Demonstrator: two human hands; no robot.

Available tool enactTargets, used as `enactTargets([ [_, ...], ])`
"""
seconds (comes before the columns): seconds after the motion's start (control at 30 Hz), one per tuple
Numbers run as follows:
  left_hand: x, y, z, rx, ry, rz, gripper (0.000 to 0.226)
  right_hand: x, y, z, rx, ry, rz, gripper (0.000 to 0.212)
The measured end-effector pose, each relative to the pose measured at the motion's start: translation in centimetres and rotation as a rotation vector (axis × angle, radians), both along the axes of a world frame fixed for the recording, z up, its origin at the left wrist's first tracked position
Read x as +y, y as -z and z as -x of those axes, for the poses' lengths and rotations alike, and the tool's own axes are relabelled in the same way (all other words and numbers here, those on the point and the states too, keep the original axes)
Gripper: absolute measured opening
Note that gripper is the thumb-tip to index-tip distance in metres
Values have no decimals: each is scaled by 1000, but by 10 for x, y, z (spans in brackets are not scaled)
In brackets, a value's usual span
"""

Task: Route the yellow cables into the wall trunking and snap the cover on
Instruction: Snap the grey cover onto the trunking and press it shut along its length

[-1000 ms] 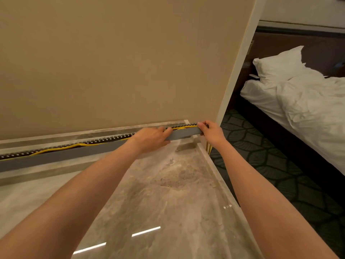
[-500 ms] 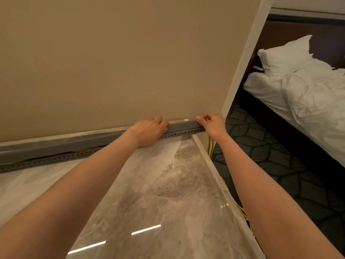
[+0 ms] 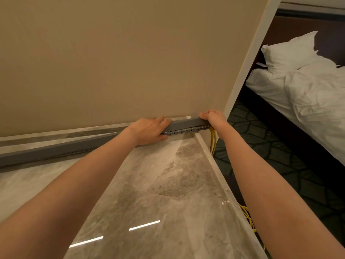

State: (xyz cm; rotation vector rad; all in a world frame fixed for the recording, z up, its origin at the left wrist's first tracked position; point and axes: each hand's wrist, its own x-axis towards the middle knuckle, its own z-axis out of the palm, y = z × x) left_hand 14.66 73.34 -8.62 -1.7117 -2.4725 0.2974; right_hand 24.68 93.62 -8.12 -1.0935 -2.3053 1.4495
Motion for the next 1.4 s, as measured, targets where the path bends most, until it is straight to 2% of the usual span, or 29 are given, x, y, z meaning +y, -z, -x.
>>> enactTargets([
  [0.07,0,-1,1,-23,8,-5,60,-2,-4,0,-55,-10,-34,35],
  [0.13,2,-3,3,-63,13,12,65,-2,-3,0,-53,-14,-43,42],
  [0.3,6,-9,4,-154,4,68,77,-5,-5,3,-193,31,-94,40],
  [0.37,8,-8,3,-132,26,62,69,-4,-1,2,-208,4,-161,33],
  [0.43,8,-7,3,-110,37,48,60,-3,2,-2,-222,10,-176,35],
  [0.53,8,-9,3,-121,32,40,56,-6,2,-5,-209,26,-173,25],
  [0.67,6,-8,-1,-150,25,49,55,-9,3,-8,-172,15,-234,37],
  [0.77,8,-11,-4,-4,44,76,56,-12,7,-1,-199,9,-312,43],
  [0.83,10,-17,-5,115,66,94,57,-15,9,2,-152,72,-275,43],
  [0.93,15,-18,-13,136,59,61,55,-20,8,3,-182,60,-197,40],
  [1.03,30,-7,-30,-16,-10,-27,56,-21,6,3,-154,17,-93,36],
  [1.13,54,3,-47,-245,-83,-181,58,-23,4,-1,-7,32,66,18],
  [1.23,71,9,-58,-253,-63,-260,56,-23,1,-10,86,27,216,13],
  [1.4,71,8,-54,-286,-22,-322,49,-18,6,-14,35,24,167,24],
])
